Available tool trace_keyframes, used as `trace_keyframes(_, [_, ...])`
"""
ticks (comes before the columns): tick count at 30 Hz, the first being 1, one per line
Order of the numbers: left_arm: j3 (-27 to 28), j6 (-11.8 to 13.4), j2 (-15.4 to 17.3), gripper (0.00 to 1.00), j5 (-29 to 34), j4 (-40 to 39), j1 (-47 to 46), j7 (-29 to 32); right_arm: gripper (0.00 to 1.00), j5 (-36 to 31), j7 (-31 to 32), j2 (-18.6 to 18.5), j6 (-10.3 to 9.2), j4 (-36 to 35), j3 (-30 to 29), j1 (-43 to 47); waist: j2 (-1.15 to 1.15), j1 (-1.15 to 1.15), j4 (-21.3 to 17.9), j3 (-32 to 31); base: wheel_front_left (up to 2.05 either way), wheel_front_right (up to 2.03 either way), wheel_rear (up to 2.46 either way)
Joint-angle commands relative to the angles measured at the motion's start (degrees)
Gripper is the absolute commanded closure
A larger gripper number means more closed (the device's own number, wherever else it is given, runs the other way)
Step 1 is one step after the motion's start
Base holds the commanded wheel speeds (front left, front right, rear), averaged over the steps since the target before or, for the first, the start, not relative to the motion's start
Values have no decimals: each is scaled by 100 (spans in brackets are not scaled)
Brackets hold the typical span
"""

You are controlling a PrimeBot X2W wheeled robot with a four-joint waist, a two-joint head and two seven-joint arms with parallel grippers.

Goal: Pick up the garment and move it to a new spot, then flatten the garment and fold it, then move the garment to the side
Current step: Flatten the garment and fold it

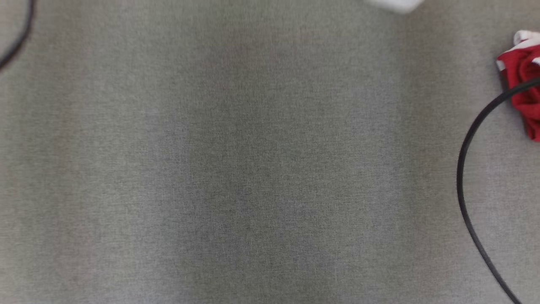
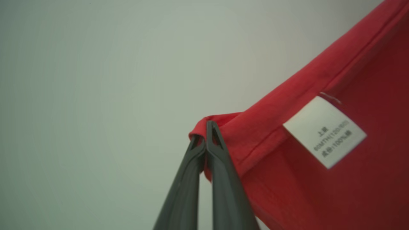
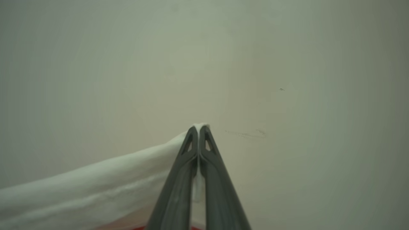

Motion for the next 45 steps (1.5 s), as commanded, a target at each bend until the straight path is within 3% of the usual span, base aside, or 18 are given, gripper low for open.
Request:
trace_keyframes(1, [-27,46,40,100,28,-50,14,-4,100,-122,1,65,-6,-60,-69,-18,-2,-3,-42,157,0,0,0])
trace_keyframes(5, [-37,7,179,100,-142,-163,247,-4,100,-101,1,150,-6,-152,-203,169,-2,-3,-118,256,0,0,0])
trace_keyframes(9, [40,-88,323,100,-450,-218,909,-4,100,429,1,175,-6,-397,118,763,-2,-3,-214,333,0,0,0])
trace_keyframes(14, [344,-4,314,100,-887,-632,2192,-5,100,1287,0,-205,-6,-1025,831,2097,-2,-3,-270,285,0,0,0])
trace_keyframes(17, [614,29,155,100,-1157,-932,3114,-4,100,1793,0,-334,-6,-1251,995,3078,-2,-3,-273,133,0,0,0])
trace_keyframes(21, [686,-132,13,100,-1199,-1012,4322,-4,100,2389,0,-431,-6,-1503,1084,4405,-2,-3,-299,-173,0,0,0])
trace_keyframes(30, [1286,-210,-578,100,-1390,-821,6025,-5,100,2932,-1,-465,-7,-1577,1186,6397,-2,-3,-385,-835,0,0,0])
trace_keyframes(45, [2160,-350,-1320,100,-1185,-462,8015,-5,100,3508,-2,-624,-6,-1116,1722,8272,-2,-3,-365,-2078,0,0,0])
